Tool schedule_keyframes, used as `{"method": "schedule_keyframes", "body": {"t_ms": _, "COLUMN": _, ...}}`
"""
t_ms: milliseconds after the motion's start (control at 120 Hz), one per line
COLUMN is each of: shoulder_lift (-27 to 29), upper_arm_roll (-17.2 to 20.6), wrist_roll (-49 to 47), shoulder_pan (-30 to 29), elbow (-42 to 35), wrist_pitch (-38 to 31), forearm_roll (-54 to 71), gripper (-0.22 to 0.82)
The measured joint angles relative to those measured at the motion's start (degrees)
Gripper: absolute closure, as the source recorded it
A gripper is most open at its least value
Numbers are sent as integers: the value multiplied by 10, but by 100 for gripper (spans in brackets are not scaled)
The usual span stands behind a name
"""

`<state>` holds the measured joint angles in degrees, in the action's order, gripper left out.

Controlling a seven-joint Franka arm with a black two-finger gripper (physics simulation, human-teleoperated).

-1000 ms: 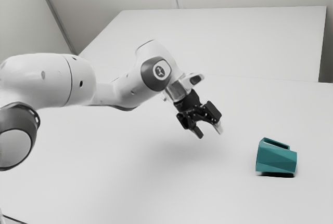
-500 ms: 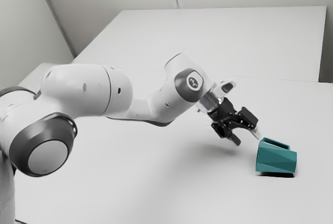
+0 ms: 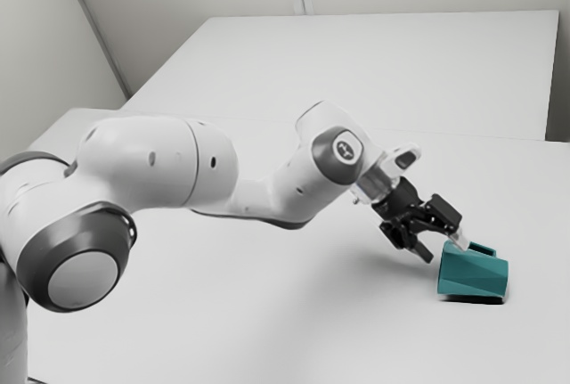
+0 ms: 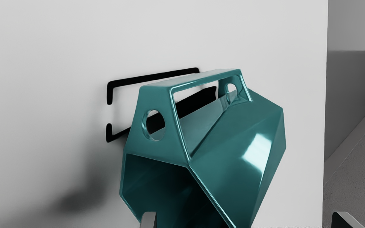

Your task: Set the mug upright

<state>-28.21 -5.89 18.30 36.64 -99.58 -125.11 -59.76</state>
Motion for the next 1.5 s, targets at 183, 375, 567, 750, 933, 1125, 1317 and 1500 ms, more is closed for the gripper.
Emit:
{"method": "schedule_keyframes", "body": {"t_ms": 183, "shoulder_lift": -7, "upper_arm_roll": 2, "wrist_roll": 2, "shoulder_pan": 10, "elbow": 4, "wrist_pitch": -2, "forearm_roll": -11, "gripper": 8}}
{"method": "schedule_keyframes", "body": {"t_ms": 375, "shoulder_lift": -23, "upper_arm_roll": 3, "wrist_roll": 3, "shoulder_pan": 13, "elbow": 25, "wrist_pitch": -6, "forearm_roll": -13, "gripper": 20}}
{"method": "schedule_keyframes", "body": {"t_ms": 567, "shoulder_lift": -25, "upper_arm_roll": 3, "wrist_roll": 5, "shoulder_pan": 15, "elbow": 38, "wrist_pitch": -8, "forearm_roll": -13, "gripper": 36}}
{"method": "schedule_keyframes", "body": {"t_ms": 750, "shoulder_lift": -25, "upper_arm_roll": 3, "wrist_roll": 6, "shoulder_pan": 19, "elbow": 45, "wrist_pitch": -8, "forearm_roll": -12, "gripper": 62}}
{"method": "schedule_keyframes", "body": {"t_ms": 933, "shoulder_lift": -25, "upper_arm_roll": 4, "wrist_roll": 4, "shoulder_pan": 23, "elbow": 52, "wrist_pitch": -9, "forearm_roll": -8, "gripper": 72}}
{"method": "schedule_keyframes", "body": {"t_ms": 1125, "shoulder_lift": -17, "upper_arm_roll": 4, "wrist_roll": -4, "shoulder_pan": 25, "elbow": 59, "wrist_pitch": -11, "forearm_roll": 20, "gripper": 74}}
{"method": "schedule_keyframes", "body": {"t_ms": 1317, "shoulder_lift": 16, "upper_arm_roll": 2, "wrist_roll": -24, "shoulder_pan": 21, "elbow": 57, "wrist_pitch": -11, "forearm_roll": 98, "gripper": 75}}
{"method": "schedule_keyframes", "body": {"t_ms": 1500, "shoulder_lift": 73, "upper_arm_roll": -5, "wrist_roll": -47, "shoulder_pan": -3, "elbow": 19, "wrist_pitch": -6, "forearm_roll": 216, "gripper": 77}}
